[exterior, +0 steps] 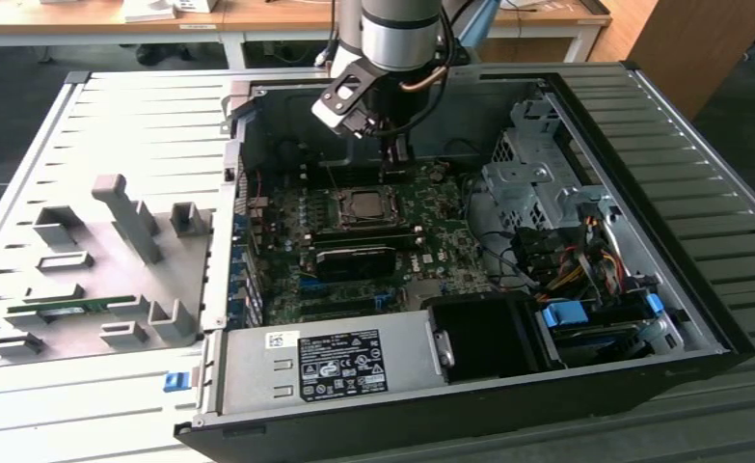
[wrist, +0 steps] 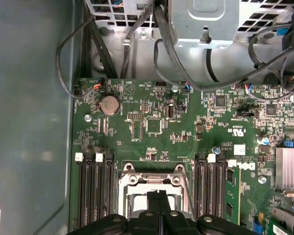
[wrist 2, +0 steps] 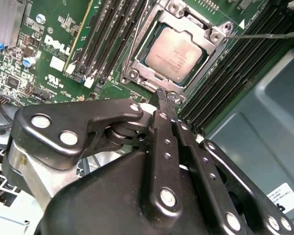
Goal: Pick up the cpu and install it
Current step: 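Close the cpu cover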
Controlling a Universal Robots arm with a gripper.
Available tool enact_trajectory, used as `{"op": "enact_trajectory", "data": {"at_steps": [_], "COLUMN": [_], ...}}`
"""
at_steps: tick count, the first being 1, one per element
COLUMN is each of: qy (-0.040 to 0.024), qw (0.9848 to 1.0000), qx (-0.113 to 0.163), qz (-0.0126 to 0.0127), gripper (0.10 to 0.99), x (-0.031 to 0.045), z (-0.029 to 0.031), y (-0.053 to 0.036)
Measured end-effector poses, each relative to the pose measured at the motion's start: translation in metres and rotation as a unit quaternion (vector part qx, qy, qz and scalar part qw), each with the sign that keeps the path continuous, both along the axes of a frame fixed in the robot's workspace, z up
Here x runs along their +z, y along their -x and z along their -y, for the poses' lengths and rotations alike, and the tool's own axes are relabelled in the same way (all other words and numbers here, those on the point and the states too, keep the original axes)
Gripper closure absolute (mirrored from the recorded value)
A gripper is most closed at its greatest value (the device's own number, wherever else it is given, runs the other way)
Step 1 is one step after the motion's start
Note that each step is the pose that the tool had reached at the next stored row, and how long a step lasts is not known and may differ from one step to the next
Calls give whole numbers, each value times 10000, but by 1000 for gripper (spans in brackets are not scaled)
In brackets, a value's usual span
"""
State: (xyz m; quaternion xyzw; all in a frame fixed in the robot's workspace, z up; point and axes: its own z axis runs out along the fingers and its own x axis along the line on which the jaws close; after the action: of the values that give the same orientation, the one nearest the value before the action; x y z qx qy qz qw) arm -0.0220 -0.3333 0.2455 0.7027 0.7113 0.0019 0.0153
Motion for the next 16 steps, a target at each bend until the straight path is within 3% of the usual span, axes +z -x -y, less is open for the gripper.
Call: {"op": "enact_trajectory", "data": {"at_steps": [16], "qy": [0], "qw": [10000], "qx": [0], "qz": [0], "gripper": [980], "x": [-9], "z": [0], "y": [200]}}
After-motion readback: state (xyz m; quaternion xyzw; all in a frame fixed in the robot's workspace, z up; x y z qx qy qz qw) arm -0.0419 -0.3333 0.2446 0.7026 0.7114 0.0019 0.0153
